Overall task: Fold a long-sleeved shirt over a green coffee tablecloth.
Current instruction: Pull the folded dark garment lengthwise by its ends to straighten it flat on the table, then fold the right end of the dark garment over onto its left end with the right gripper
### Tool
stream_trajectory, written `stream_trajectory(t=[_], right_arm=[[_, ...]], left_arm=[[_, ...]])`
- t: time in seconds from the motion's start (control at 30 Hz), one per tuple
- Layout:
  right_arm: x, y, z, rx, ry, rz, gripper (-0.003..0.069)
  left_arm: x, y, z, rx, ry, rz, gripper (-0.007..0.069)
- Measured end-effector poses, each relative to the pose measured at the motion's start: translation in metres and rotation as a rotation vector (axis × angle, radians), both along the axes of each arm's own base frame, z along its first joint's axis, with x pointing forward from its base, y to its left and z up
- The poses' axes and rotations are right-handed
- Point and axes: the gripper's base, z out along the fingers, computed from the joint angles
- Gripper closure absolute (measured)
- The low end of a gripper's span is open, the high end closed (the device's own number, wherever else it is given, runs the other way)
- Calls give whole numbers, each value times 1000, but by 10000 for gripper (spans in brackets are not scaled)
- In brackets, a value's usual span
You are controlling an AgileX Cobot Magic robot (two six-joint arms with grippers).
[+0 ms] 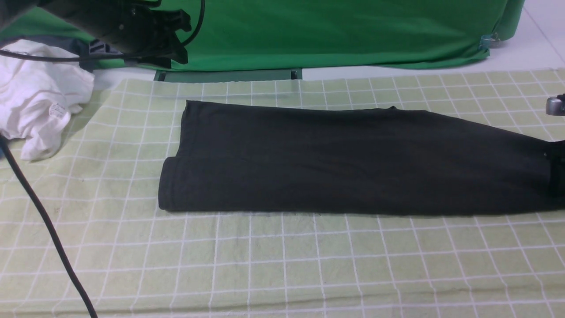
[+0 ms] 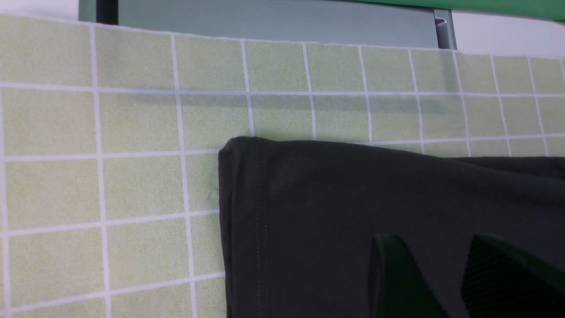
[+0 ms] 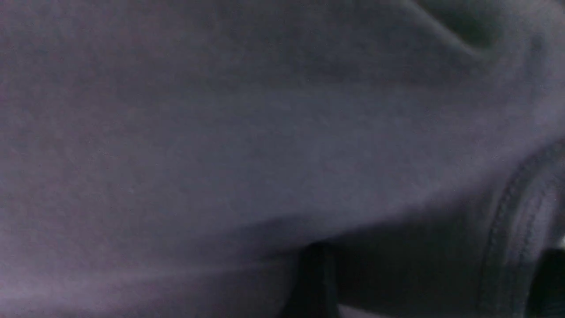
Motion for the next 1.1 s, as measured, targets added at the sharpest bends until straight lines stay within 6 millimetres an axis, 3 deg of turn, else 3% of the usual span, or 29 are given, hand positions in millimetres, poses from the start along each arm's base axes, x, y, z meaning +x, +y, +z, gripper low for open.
stream_trajectory(t=[0.33, 0.43, 0.5, 0.63, 0.73, 0.93, 1.03, 1.07, 1.1], right_arm=[[1, -1, 0, -11, -3, 24, 72], [2, -1, 0, -11, -16, 23, 134], [4, -1, -2, -7, -29, 18, 211], [6, 1, -2, 16, -50, 33, 517], [5, 0, 1, 2, -47, 45, 612], [-6, -25, 22, -226, -5, 16, 617], [-18, -44, 52, -312, -37, -25, 618], [-19, -44, 54, -315, -37, -29, 618], [-24, -45, 69, -326, -57, -50, 618]], left_arm=[[0, 0, 0, -8, -1, 1, 386], [1, 0, 1, -6, -7, 2, 386], [0, 0, 0, 3, -11, -11, 385], [0, 0, 0, 13, -14, -25, 385], [0, -1, 5, 2, -16, -30, 385], [-11, -5, 56, -12, -73, -85, 384], [-28, -7, 94, -1, -113, -128, 384], [-29, -7, 96, 1, -116, -129, 384], [-35, -6, 109, 14, -141, -136, 384]])
